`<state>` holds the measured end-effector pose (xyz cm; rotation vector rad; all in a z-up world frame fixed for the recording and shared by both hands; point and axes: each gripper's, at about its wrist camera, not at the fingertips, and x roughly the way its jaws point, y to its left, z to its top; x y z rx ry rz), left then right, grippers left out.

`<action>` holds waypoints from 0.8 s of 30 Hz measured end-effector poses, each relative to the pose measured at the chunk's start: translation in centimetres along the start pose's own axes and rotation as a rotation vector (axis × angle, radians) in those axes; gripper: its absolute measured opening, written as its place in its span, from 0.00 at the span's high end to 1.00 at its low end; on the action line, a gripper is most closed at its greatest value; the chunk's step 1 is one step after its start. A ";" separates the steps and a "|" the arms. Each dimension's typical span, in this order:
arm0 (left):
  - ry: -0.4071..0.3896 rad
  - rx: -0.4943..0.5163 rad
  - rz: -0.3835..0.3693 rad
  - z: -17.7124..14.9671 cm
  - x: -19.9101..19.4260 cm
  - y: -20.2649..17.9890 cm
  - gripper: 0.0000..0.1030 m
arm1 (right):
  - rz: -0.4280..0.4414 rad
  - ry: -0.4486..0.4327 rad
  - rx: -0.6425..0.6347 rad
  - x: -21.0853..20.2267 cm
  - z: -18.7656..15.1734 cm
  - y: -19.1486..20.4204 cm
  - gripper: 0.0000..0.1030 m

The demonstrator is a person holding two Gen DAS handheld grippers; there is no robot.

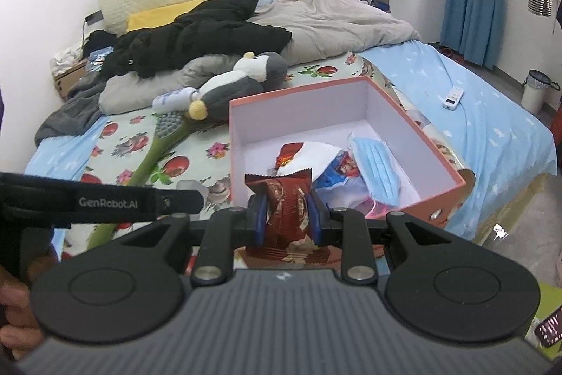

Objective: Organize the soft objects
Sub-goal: 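Carry the cup with the left tool while the right carries the packet over the box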

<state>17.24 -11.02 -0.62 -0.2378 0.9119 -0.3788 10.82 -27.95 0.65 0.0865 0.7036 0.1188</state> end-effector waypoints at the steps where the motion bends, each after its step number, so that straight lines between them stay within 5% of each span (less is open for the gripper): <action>1: 0.007 0.000 0.001 0.5 0.8 0.0 0.73 | -0.004 0.002 0.003 0.6 0.4 -0.3 0.72; 24: 0.110 0.026 0.008 12.3 18.9 2.4 0.73 | -0.022 0.155 0.100 18.4 6.3 -7.7 0.72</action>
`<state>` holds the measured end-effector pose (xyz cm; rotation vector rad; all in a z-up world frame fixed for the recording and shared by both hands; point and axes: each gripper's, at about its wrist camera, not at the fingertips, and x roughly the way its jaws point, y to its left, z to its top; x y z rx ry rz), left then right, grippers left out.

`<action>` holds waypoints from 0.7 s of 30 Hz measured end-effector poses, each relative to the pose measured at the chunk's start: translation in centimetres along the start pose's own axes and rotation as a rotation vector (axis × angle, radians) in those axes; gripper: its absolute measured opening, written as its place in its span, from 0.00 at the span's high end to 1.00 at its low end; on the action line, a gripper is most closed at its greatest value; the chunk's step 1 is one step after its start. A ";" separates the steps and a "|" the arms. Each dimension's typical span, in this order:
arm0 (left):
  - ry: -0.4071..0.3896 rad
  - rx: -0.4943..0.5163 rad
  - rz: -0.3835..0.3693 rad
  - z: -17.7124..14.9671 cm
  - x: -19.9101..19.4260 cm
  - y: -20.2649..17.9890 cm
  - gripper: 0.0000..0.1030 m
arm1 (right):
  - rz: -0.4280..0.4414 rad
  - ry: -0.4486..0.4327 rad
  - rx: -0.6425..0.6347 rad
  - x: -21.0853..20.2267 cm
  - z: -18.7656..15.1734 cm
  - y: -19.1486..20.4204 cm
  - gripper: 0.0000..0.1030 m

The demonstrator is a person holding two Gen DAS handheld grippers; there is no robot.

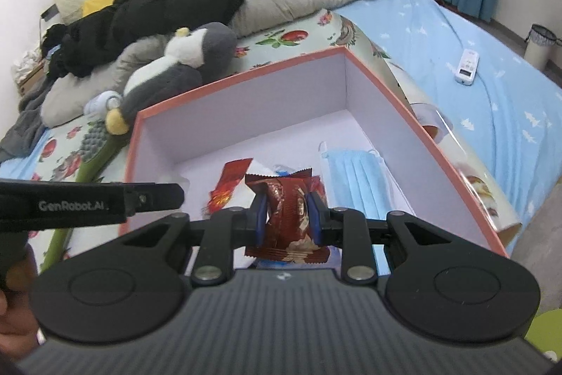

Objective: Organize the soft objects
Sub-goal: 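Carry the cup with the left tool while the right carries the packet over the box, then open the left tool to drop the cup while the right drops the packet into the box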

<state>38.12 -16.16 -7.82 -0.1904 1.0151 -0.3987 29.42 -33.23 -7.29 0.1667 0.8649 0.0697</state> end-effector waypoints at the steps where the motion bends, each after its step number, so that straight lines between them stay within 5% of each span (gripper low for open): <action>1: 0.004 0.002 0.002 0.4 0.6 0.2 0.73 | -0.006 0.010 0.000 0.7 0.2 -0.2 0.72; 8: 0.025 0.004 0.032 1.5 3.0 1.1 0.62 | -0.001 0.047 0.008 3.6 1.1 -1.1 0.70; 11: 0.025 0.003 0.038 1.2 2.7 1.1 0.58 | 0.001 0.058 0.020 3.7 1.0 -1.2 0.58; 21: -0.053 0.037 0.031 0.4 -3.1 -0.6 0.57 | 0.003 -0.023 0.027 -1.5 0.9 -0.4 0.56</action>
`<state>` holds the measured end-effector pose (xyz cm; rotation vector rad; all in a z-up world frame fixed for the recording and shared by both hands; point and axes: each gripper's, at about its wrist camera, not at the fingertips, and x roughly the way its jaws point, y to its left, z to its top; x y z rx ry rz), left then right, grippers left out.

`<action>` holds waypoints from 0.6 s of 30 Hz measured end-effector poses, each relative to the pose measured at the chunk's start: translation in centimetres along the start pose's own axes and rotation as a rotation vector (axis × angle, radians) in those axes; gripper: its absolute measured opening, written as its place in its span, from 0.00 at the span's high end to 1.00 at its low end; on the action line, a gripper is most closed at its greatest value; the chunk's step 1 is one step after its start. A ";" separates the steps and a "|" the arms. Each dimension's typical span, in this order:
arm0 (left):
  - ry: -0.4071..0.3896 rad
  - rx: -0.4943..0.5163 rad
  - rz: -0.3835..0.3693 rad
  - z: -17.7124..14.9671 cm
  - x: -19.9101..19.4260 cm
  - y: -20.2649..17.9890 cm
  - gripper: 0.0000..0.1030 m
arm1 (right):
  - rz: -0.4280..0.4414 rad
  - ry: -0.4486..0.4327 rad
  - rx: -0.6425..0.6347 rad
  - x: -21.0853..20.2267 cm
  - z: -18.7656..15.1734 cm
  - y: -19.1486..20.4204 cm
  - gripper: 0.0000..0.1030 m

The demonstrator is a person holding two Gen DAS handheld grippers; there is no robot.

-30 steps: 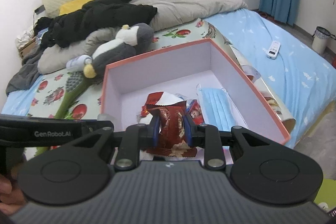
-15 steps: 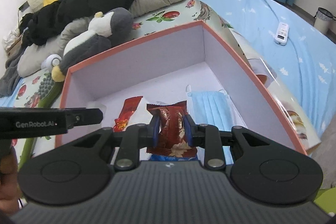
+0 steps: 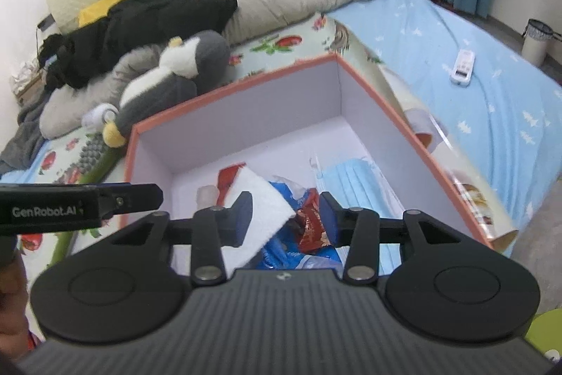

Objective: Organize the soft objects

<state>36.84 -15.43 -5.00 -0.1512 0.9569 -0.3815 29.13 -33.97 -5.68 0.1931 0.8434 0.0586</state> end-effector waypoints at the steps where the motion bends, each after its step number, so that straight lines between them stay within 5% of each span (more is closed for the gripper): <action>1: -0.011 0.003 -0.002 -0.1 -0.8 -0.2 0.57 | -0.001 -0.013 -0.003 -0.8 0.0 0.1 0.56; 18: -0.204 0.055 -0.052 -5.9 -18.1 -3.7 0.58 | 0.000 -0.227 -0.023 -15.9 -2.6 3.6 0.56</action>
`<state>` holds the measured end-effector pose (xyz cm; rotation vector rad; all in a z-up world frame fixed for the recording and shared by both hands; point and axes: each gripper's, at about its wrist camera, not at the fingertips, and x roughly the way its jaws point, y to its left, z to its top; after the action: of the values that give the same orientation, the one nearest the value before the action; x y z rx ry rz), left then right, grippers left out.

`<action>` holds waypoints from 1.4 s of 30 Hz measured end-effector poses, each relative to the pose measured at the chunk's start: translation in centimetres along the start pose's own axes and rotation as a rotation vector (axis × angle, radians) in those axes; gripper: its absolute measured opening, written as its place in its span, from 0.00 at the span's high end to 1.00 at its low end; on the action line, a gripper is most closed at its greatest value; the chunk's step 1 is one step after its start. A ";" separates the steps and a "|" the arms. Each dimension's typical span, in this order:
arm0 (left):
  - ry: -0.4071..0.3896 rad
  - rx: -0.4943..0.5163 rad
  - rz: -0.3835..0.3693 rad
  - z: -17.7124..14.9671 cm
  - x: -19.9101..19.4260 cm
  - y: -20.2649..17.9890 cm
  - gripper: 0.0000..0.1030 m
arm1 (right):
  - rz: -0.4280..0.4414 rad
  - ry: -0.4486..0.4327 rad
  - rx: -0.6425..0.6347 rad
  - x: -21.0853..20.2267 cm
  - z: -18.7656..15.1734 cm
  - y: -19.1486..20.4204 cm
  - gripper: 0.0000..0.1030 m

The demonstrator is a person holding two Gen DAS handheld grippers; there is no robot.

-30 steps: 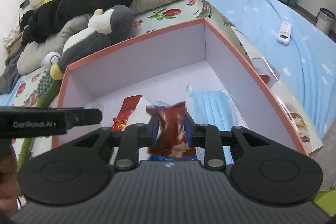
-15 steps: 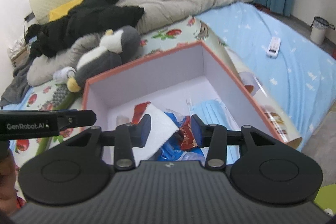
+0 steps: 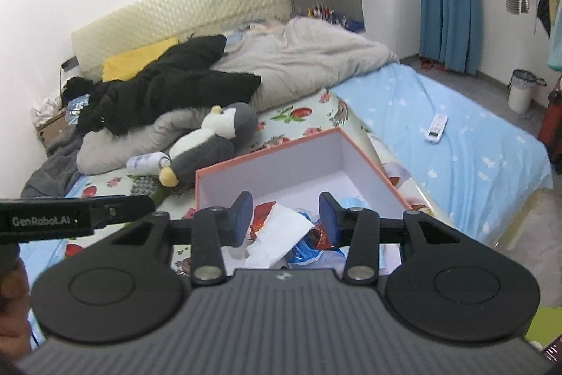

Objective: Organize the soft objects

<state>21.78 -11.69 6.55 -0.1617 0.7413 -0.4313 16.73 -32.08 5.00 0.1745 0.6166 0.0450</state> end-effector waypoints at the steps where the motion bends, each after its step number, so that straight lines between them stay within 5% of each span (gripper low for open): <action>1: -0.008 0.004 -0.004 -0.3 -0.9 -0.3 0.58 | -0.002 -0.010 -0.001 -0.8 -0.2 0.2 0.56; 19: -0.113 0.029 -0.025 -5.9 -12.7 -2.3 0.57 | -0.009 -0.103 -0.041 -10.3 -5.2 3.6 0.56; 42: -0.061 0.007 0.050 -11.6 -13.9 -2.3 0.57 | -0.032 -0.049 -0.059 -11.6 -9.8 4.8 0.56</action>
<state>3.98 -7.65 7.31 -0.1487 0.6827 -0.3804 1.68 -27.00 4.64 0.1079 0.5680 0.0282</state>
